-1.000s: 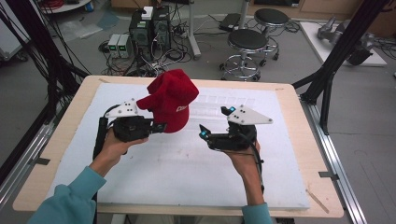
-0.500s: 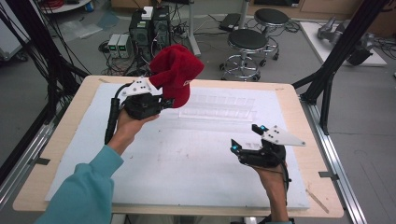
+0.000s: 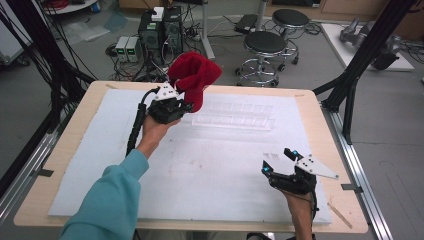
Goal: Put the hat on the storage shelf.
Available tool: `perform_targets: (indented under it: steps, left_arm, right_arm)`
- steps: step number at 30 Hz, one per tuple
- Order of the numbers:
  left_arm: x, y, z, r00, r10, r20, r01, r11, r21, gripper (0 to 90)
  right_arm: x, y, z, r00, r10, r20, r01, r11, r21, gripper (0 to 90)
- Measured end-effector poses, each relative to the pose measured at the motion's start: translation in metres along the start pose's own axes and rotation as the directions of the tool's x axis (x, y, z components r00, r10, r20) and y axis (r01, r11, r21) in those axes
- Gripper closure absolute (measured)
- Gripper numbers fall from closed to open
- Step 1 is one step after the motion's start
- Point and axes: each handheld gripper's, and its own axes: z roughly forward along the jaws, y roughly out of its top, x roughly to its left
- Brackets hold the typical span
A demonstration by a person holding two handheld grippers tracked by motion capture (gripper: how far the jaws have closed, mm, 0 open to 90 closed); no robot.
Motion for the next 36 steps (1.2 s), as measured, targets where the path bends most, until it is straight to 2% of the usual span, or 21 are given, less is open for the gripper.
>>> perform_targets:
  steps: [6, 10, 15, 19, 22, 28, 34, 36]
  left_arm:
    - [-0.001, -0.005, 0.014, 0.9996, -0.010, -0.025, 0.010, 0.9999, 0.009, 85.4]
    - [-0.001, -0.010, 0.020, 0.9988, -0.027, -0.041, 0.028, 0.9995, 0.017, 85.4]
    - [-0.002, -0.012, 0.024, 0.9979, -0.020, -0.062, 0.022, 0.9995, 0.023, 85.4]
    - [0.000, -0.014, 0.026, 0.9970, -0.018, -0.076, 0.021, 0.9990, 0.040, 85.4]
    - [0.000, -0.018, 0.029, 0.9962, -0.039, -0.078, 0.042, 0.9986, 0.032, 85.3]
    - [-0.003, -0.021, 0.030, 0.9951, -0.047, -0.087, 0.050, 0.9984, 0.027, 85.4]
    - [-0.009, -0.022, 0.030, 0.9890, -0.087, -0.120, 0.089, 0.9960, 0.010, 85.4]
    - [-0.009, -0.022, 0.031, 0.9881, -0.099, -0.118, 0.101, 0.9949, 0.008, 85.4]
  right_arm:
    - [-0.004, -0.011, 0.001, 0.9995, 0.018, 0.026, -0.018, 1.000, 0.010, 9.0]
    - [-0.004, -0.015, 0.001, 0.9991, 0.026, 0.033, -0.025, 0.999, -0.032, 9.0]
    - [-0.006, -0.023, 0.004, 0.9976, 0.061, 0.033, -0.060, 0.997, -0.041, 9.0]
    - [-0.006, -0.027, 0.005, 0.9974, 0.060, 0.040, -0.058, 0.997, -0.047, 9.1]
    - [-0.006, -0.028, 0.005, 0.9975, 0.054, 0.045, -0.052, 0.997, -0.057, 9.0]
    - [-0.004, -0.029, 0.005, 0.9976, 0.046, 0.053, -0.041, 0.996, -0.078, 9.1]
    - [-0.004, -0.029, 0.005, 0.9962, 0.057, 0.066, -0.051, 0.995, -0.085, 9.1]
    - [-0.004, -0.029, 0.005, 0.9962, 0.056, 0.067, -0.050, 0.995, -0.088, 9.1]
